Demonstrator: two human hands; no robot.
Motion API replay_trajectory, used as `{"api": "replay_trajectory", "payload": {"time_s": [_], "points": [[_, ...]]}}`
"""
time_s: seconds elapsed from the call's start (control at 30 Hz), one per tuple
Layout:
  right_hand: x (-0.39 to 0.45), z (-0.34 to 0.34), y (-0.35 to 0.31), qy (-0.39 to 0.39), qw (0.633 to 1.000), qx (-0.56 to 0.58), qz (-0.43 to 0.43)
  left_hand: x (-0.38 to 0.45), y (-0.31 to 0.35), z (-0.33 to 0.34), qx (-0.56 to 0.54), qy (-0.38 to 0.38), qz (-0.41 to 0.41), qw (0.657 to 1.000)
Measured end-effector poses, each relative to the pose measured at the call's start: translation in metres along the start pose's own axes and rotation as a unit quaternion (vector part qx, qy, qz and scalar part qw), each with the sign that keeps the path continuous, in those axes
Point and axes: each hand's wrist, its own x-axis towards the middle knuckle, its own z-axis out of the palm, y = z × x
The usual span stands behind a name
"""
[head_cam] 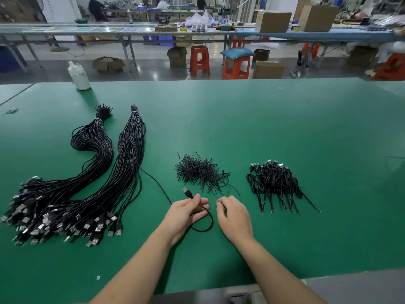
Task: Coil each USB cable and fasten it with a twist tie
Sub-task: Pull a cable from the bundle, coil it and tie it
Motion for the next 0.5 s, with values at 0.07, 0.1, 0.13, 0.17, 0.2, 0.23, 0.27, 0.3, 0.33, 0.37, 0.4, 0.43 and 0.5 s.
{"api": "replay_trajectory", "payload": {"time_s": [0.07,0.1,0.13,0.17,0.2,0.23,0.27,0.3,0.33,0.37,0.4,0.43,0.5], "points": [[0.000,-0.003,0.000,-0.009,0.999,0.031,0.014,-0.001,-0.003,-0.002,-0.002,-0.005,0.008,1.000],[0.000,-0.004,0.000,-0.010,0.998,0.060,0.025,-0.003,-0.004,-0.001,0.007,-0.007,0.012,1.000],[-0.002,-0.006,-0.002,-0.010,0.994,0.100,0.036,-0.004,-0.006,-0.001,0.018,-0.006,0.018,1.000],[-0.004,-0.007,-0.006,-0.012,0.988,0.148,0.047,-0.004,-0.006,0.000,0.028,-0.003,0.022,0.999],[-0.008,-0.007,-0.010,-0.022,0.979,0.194,0.054,-0.005,-0.007,0.002,0.038,-0.001,0.024,0.999],[-0.012,-0.007,-0.015,-0.040,0.972,0.224,0.055,-0.005,-0.006,0.003,0.046,0.000,0.024,0.999],[-0.016,-0.006,-0.019,-0.062,0.969,0.232,0.052,-0.005,-0.006,0.004,0.052,0.002,0.023,0.998],[-0.019,-0.005,-0.022,-0.086,0.969,0.224,0.050,-0.005,-0.006,0.004,0.055,0.003,0.022,0.998],[-0.020,-0.006,-0.025,-0.108,0.970,0.214,0.050,-0.005,-0.005,0.004,0.055,0.003,0.022,0.998],[-0.019,-0.008,-0.028,-0.126,0.967,0.214,0.057,-0.005,-0.005,0.005,0.053,0.003,0.022,0.998],[-0.018,-0.013,-0.031,-0.143,0.961,0.229,0.067,-0.006,-0.005,0.005,0.048,0.005,0.022,0.999],[-0.016,-0.017,-0.033,-0.158,0.954,0.246,0.071,-0.006,-0.005,0.006,0.045,0.005,0.021,0.999],[-0.014,-0.026,-0.040,-0.186,0.943,0.270,0.059,-0.007,-0.003,0.008,0.049,-0.005,0.016,0.999]]}}
